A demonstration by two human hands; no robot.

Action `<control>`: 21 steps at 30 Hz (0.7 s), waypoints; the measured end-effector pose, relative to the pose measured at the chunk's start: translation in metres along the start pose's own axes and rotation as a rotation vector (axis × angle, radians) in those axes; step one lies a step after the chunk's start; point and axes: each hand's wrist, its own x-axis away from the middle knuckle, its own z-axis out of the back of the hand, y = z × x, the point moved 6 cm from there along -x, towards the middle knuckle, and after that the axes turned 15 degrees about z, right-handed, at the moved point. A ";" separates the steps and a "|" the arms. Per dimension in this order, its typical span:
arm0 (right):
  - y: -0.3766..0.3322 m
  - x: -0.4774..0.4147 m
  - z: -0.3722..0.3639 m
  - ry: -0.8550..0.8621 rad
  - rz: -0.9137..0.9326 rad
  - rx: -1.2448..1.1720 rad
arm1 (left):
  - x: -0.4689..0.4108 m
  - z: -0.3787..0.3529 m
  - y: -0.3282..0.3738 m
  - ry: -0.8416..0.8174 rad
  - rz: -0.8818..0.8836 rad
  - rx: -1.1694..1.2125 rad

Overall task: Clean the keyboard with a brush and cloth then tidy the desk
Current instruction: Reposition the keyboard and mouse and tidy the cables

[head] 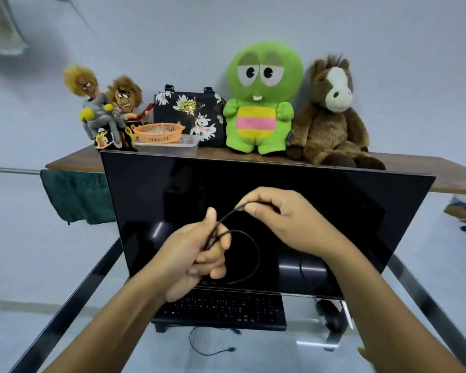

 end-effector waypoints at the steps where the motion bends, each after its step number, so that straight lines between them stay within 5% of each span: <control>1: 0.003 -0.002 0.004 0.018 -0.018 -0.011 | 0.005 -0.006 0.003 -0.104 0.015 0.162; 4: 0.013 0.000 0.000 0.019 -0.103 -0.029 | 0.019 -0.021 0.031 -0.320 -0.093 0.494; 11: 0.010 0.025 -0.067 -0.316 -0.182 0.093 | 0.012 0.025 0.065 0.404 -0.507 0.677; 14: 0.000 0.034 -0.084 -0.441 -0.177 0.141 | 0.014 0.036 0.068 0.673 -0.629 0.185; 16: -0.004 0.030 -0.080 -0.436 -0.131 0.227 | 0.011 0.031 0.065 0.876 -0.643 -0.541; 18: -0.003 0.022 -0.065 -0.381 -0.072 0.335 | -0.003 0.023 0.044 0.853 -0.523 -1.104; 21: -0.004 0.009 -0.035 -0.285 0.036 0.366 | -0.009 0.024 0.009 0.619 -0.320 -1.052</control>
